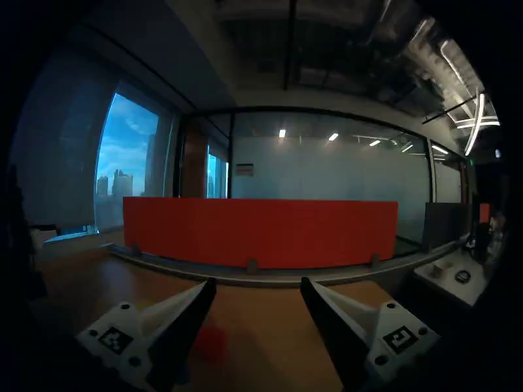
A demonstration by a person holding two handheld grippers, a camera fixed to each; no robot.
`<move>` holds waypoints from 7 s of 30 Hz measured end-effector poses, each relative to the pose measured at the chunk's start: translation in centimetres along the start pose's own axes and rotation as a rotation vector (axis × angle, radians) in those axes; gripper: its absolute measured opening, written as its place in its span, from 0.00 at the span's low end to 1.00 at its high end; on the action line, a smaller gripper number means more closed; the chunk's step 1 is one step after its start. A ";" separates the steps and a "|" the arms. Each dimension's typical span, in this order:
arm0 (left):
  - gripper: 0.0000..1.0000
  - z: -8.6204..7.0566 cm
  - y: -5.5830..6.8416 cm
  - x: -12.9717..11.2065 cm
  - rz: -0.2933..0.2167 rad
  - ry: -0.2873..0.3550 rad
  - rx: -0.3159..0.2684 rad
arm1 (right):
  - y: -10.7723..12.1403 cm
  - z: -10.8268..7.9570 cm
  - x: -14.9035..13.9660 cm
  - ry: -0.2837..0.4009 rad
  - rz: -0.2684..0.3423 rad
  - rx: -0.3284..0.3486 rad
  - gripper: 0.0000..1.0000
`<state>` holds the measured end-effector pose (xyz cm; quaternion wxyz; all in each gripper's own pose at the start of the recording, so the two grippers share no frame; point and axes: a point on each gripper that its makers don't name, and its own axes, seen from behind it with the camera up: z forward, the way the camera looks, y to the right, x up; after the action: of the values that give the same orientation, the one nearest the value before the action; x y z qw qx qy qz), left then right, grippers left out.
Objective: Pour water
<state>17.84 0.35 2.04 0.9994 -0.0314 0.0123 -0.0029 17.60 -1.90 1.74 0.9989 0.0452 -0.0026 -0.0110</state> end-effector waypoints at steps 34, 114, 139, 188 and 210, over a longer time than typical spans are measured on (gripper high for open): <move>0.99 0.8 7.4 3.0 0.002 -0.074 -0.384 | -6.2 -0.4 4.3 -0.035 -0.024 0.358 1.00; 0.99 3.8 13.1 -20.5 0.224 -0.505 -0.737 | -12.5 -1.5 -19.4 -0.472 -0.284 0.746 1.00; 0.99 6.2 15.0 -25.6 0.264 -0.590 -0.778 | -14.6 0.6 -25.1 -0.542 -0.279 0.763 0.97; 0.86 8.1 17.6 -26.5 0.268 -0.602 -0.814 | -16.9 2.1 -26.7 -0.563 -0.240 0.800 0.93; 0.86 5.4 17.3 -20.3 0.243 -0.504 -0.791 | -16.9 0.7 -19.5 -0.441 -0.201 0.778 0.90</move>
<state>-2.21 18.08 6.82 0.8758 -0.4070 -0.2263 0.1267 -2.30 -18.39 0.84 0.8773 0.4135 -0.2147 -0.1156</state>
